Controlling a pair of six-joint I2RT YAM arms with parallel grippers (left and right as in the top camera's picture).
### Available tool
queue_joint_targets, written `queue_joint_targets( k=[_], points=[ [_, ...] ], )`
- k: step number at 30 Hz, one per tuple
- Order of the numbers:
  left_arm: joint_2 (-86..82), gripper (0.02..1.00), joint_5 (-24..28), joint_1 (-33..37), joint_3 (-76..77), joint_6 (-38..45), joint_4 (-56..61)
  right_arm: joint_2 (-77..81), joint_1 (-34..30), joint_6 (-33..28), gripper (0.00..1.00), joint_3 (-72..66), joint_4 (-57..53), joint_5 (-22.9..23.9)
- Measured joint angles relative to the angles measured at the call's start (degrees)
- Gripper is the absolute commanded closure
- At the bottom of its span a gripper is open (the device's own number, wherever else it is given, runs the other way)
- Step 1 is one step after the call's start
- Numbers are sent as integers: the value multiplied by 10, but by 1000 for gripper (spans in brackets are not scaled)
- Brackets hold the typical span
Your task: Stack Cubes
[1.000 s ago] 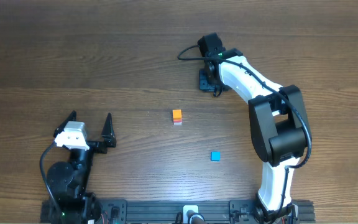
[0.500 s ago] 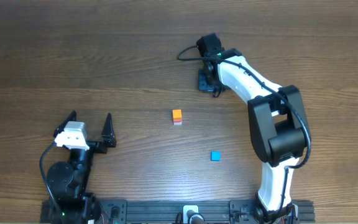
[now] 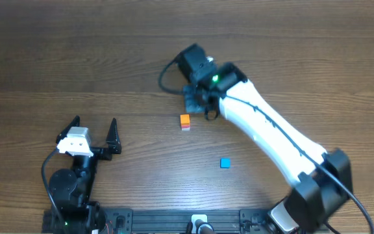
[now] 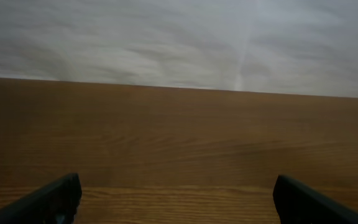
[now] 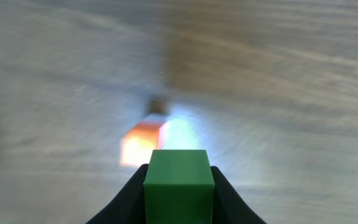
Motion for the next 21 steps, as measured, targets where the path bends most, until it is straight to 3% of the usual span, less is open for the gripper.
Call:
queue_joint_targets(
  k=[7,21],
  points=[
    [0,18,0,0,0,0,0,-13,70,69,849,2,-19,0],
    [0,20,0,0,0,0,0,72,64,115,853,2,9,0]
  ],
)
